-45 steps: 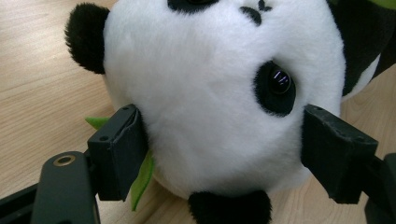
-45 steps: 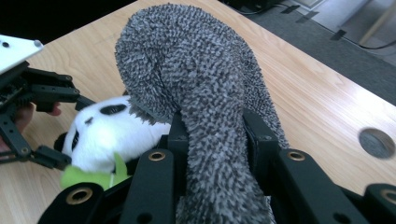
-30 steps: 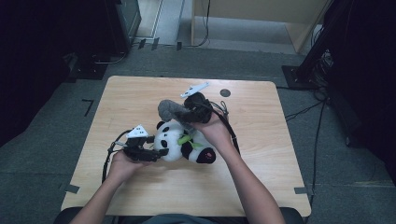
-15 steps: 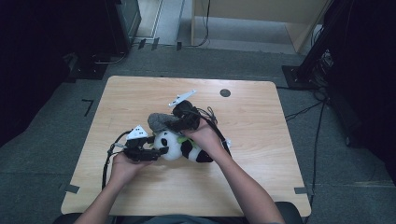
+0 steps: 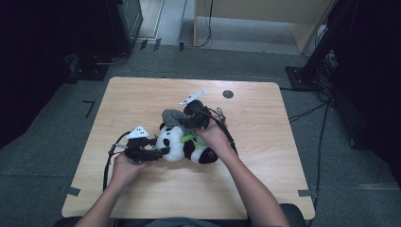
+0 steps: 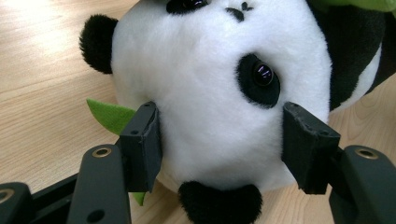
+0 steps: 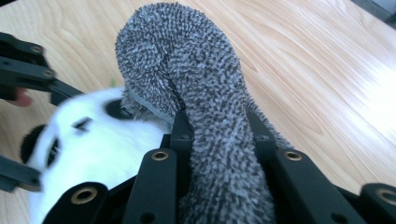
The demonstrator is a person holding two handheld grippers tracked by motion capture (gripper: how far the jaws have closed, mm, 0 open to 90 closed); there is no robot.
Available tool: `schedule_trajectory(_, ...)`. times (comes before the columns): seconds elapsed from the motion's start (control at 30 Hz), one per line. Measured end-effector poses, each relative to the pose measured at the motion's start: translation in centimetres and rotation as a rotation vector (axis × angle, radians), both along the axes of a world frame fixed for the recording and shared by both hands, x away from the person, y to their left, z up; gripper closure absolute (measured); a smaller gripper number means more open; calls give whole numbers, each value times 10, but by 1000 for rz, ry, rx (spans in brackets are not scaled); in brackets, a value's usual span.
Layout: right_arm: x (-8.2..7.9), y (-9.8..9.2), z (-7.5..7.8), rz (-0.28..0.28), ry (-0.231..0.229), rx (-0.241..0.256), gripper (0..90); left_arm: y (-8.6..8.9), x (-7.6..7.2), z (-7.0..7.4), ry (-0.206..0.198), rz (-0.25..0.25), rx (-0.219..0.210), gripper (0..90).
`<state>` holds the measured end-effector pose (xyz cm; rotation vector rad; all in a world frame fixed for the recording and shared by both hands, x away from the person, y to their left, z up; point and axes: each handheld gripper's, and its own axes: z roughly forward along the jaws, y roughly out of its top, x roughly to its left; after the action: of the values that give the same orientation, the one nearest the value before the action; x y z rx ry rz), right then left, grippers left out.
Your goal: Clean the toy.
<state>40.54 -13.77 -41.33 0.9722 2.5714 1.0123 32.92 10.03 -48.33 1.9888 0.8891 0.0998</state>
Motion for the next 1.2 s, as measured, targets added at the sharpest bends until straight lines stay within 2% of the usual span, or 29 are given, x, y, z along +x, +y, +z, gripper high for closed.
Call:
schedule_trajectory(0.1,3,-8,-1,-11,-2,-7,706,0,-1,-1,-8,0,-4,369)
schedule_trajectory(0.27,5,-14,0,-40,-31,-19,704,0,-1,0,-9,1,-7,369)
schedule_trajectory(0.33,5,-16,3,-50,-36,-9,711,0,-1,0,-13,-4,-3,368)
schedule_trajectory(0.43,3,-23,10,-59,-30,36,720,0,-1,-1,-13,-8,1,367)
schedule_trajectory(0.57,-5,-28,27,-70,-65,55,722,0,-1,-1,-15,-8,1,365)
schedule_trajectory(0.73,-18,-23,44,-35,-115,113,722,0,-1,-1,-20,-6,2,363)
schedule_trajectory(0.9,-30,-1,45,39,-140,142,721,-1,-1,-1,-24,-4,2,363)
schedule_trajectory(1.0,-30,12,35,74,-97,151,721,-1,-2,-1,-28,-3,6,363)
schedule_trajectory(1.13,-27,27,16,101,-32,96,717,-1,-3,-1,-29,-1,10,363)
schedule_trajectory(1.2,-24,29,7,108,-8,99,715,-1,-3,-2,-27,0,11,363)
